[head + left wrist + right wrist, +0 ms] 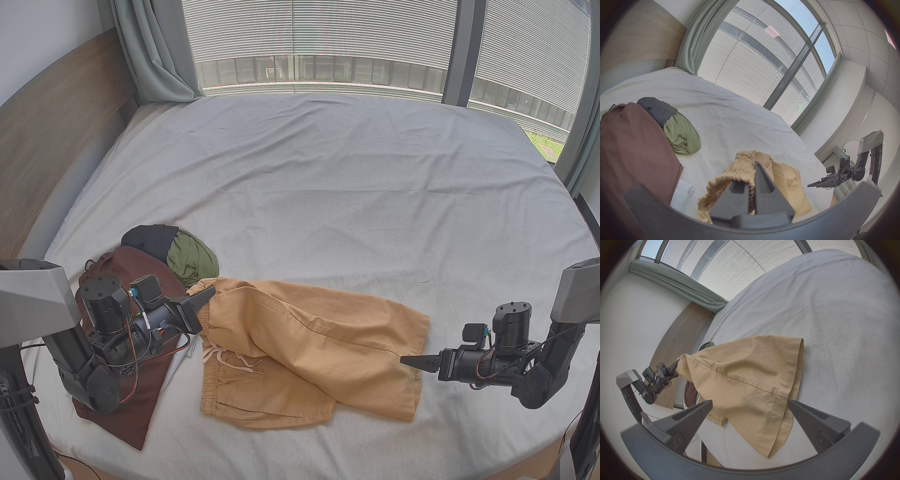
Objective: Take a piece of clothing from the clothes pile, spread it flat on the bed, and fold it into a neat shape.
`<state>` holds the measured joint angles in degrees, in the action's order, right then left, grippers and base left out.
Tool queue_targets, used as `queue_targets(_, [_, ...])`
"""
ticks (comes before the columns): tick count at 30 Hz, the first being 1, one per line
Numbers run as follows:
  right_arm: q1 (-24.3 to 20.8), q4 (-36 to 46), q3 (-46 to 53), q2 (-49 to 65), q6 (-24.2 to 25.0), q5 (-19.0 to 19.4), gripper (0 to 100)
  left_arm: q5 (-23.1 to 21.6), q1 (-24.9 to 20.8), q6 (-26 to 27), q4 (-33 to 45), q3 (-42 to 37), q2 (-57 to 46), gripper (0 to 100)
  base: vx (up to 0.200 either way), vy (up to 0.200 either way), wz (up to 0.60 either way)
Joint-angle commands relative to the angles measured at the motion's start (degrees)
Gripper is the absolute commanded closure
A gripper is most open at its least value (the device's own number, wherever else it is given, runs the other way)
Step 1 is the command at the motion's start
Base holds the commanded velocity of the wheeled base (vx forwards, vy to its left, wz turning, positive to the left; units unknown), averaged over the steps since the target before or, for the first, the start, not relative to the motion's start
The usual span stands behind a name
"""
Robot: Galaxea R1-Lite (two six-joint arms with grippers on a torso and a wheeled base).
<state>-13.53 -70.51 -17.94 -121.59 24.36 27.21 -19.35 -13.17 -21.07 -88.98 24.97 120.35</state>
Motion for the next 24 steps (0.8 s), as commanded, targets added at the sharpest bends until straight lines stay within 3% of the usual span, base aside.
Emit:
queue_targets(1, [0.08,-1.65,0.10,-4.01,-0.01,-0.23,0,0.01,0.07,-0.03,-0.05,-0.01,-0.02,100,0.000,0.000,0.00])
queue_targets(12, [-0.44,-8.33,0.01,-9.72,0.16,-1.37,0,0.01,-0.02,-0.03,-0.05,-0.01,-0.02,100,0.000,0.000,0.00])
queue_targets(19, [-2.82,-18.17,-0.07,-16.66,2.71,-2.16,0,0.01,-0.02,-0.03,-0.05,-0.09,0.06,100,0.000,0.000,0.00])
queue_targets(24, [-4.22,-17.82,-1.22,-18.07,4.91,-3.39,0,0.01,-0.02,-0.03,-0.05,-0.01,0.06,100,0.000,0.000,0.00])
